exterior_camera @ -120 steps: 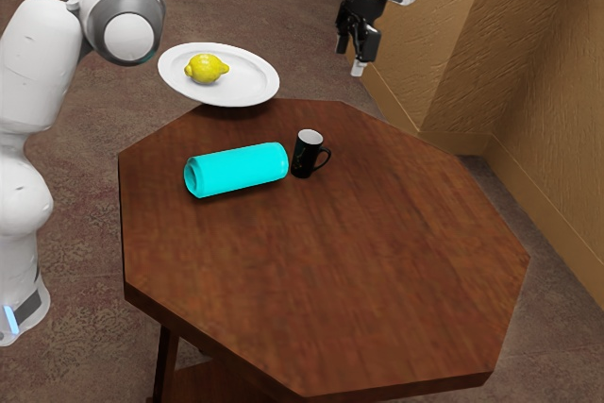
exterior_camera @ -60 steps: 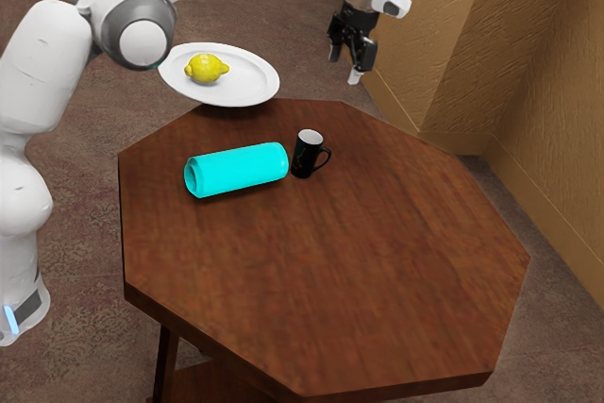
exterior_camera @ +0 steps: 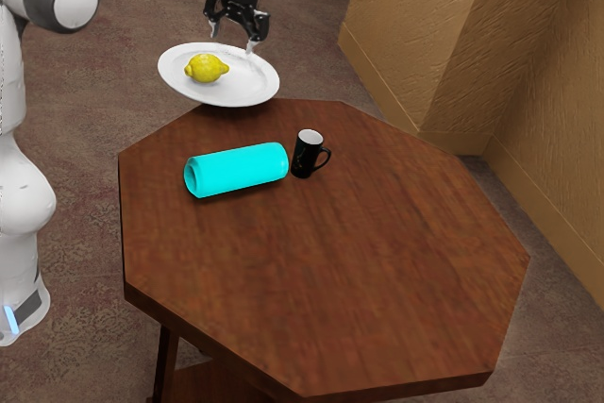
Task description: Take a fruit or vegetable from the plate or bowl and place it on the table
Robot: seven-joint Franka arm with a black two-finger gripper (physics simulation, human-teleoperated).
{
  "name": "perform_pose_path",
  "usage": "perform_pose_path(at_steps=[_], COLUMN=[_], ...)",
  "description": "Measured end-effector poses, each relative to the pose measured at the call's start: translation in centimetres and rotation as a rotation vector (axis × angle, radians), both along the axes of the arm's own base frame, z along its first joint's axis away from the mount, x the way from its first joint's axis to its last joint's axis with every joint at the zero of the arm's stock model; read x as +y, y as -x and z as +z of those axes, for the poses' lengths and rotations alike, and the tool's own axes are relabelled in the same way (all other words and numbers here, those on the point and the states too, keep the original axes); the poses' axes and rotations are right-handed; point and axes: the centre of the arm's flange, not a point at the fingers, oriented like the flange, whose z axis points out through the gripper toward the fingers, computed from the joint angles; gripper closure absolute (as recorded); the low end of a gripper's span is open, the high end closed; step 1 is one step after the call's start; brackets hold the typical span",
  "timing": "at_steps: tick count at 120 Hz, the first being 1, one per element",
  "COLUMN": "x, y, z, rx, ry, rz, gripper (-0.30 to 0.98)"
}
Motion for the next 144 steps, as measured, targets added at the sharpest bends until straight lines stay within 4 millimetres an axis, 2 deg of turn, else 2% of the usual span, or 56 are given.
perform_pose_path(at_steps=[9, 14, 19, 32, 47, 69, 95, 113, 132, 144], x=[3.1, 3.7, 2.7, -1.5, -2.1, -1.0, 4.4, 6.6, 6.7, 6.4], y=[0.8, 0.2, -1.4, -5.9, -7.1, -6.6, -2.7, -1.6, -1.6, -1.6], z=[-0.7, -1.4, -1.7, -2.3, -2.5, -2.1, -2.6, -2.8, -2.7, -3.4], rx=[-0.015, -0.020, -0.028, -0.035, -0.039, -0.043, -0.010, -0.011, -0.033, -0.030], ry=[-0.014, -0.021, -0.029, -0.053, -0.076, -0.102, -0.116, -0.096, -0.047, -0.001], rz=[0.057, 0.061, 0.033, -0.077, -0.107, -0.105, -0.050, -0.064, -0.110, -0.145], gripper=[0.00, 0.00, 0.00, 0.00, 0.00, 0.00, 0.00, 0.00, 0.00, 0.00])
